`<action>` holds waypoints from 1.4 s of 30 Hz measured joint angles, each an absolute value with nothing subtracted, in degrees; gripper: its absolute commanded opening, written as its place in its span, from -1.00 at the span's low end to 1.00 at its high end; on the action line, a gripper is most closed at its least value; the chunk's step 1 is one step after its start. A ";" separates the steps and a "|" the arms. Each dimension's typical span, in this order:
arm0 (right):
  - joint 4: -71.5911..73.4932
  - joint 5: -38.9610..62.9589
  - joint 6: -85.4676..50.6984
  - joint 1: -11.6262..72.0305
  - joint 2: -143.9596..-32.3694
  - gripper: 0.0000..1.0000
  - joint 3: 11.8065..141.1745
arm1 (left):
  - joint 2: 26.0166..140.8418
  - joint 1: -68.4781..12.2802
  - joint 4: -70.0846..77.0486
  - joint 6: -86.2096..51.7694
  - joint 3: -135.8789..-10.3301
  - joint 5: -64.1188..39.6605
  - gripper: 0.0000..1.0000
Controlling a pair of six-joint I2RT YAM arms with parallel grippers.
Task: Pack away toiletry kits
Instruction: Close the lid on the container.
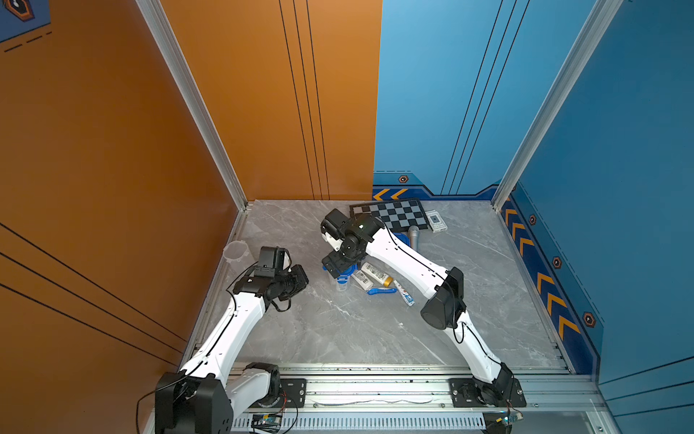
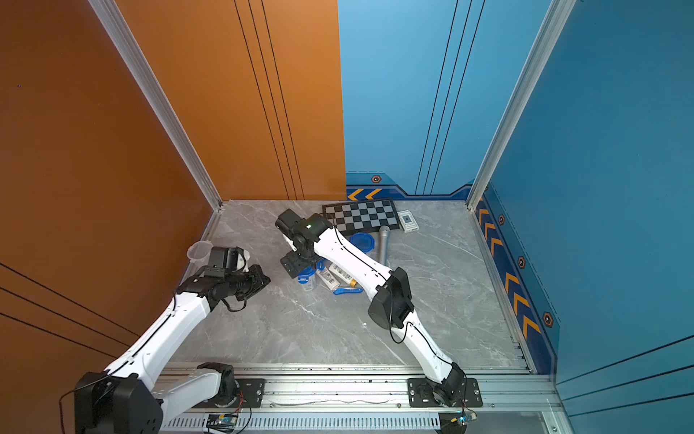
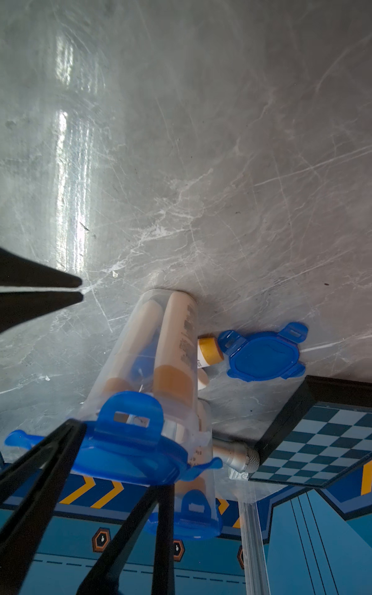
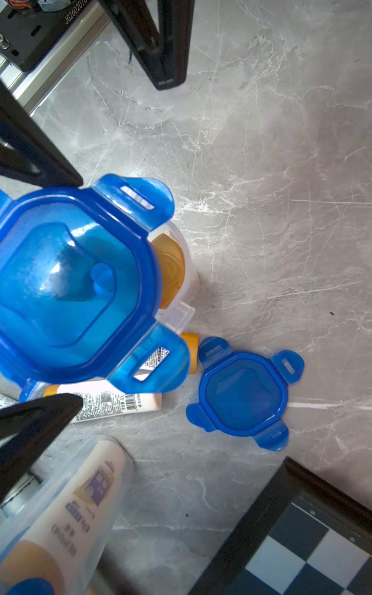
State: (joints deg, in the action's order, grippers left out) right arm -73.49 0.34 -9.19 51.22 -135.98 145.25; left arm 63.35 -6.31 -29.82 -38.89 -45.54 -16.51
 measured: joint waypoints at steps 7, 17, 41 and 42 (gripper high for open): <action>-73.45 0.36 -9.19 51.22 -135.98 0.97 145.25 | 62.70 -5.91 -30.76 -38.79 -45.58 -16.51 -0.84; -72.82 1.26 -8.80 51.33 -136.09 0.89 145.67 | 61.80 -4.75 -31.79 -38.79 -45.54 -16.53 -0.84; -70.65 1.37 -5.91 51.44 -137.27 0.85 146.10 | 61.71 -3.64 -32.32 -38.81 -44.07 -16.56 -0.85; -70.46 1.41 -5.80 51.44 -137.38 0.86 146.10 | 61.71 -3.64 -32.38 -38.81 -44.01 -16.56 -0.85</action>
State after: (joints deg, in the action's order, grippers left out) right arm -70.46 1.41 -5.80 51.44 -137.38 146.10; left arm 61.71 -3.64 -32.38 -38.81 -44.01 -16.56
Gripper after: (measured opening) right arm 0.928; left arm 0.074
